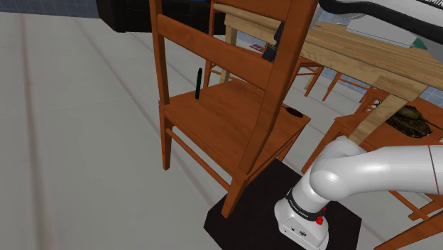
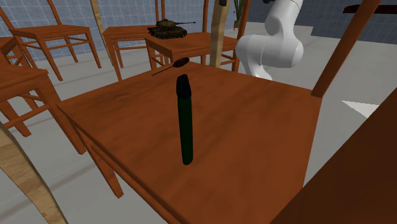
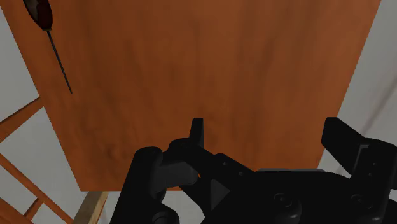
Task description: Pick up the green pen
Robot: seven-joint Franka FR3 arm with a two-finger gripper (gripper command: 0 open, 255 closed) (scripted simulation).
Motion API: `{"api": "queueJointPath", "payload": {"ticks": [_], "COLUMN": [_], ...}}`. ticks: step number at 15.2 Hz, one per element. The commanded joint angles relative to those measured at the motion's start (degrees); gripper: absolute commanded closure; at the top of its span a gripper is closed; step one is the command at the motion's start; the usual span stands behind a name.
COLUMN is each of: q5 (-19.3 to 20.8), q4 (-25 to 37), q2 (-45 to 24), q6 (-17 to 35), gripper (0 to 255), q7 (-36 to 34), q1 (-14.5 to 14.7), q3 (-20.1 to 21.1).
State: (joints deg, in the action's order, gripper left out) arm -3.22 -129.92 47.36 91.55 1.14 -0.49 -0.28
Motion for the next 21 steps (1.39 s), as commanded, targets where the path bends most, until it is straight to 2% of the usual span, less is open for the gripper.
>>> {"api": "queueJointPath", "payload": {"ticks": [1, 6, 12, 17, 21], "q5": [0.00, -2.44, -2.72, -1.10, 0.67], "q4": [0.00, 6.56, 17.53, 28.93, 39.54], "q2": [0.00, -11.34, -26.31, -39.49, -50.33], "q6": [0.00, 2.54, 3.71, 2.86, 0.88], "gripper": [0, 0, 0, 0, 0], "q7": [0.00, -13.78, -30.07, -43.33, -53.27], "q1": [0.00, -2.84, -6.18, -7.98, -8.25], "q3": [0.00, 5.94, 11.34, 14.00, 14.49]}}
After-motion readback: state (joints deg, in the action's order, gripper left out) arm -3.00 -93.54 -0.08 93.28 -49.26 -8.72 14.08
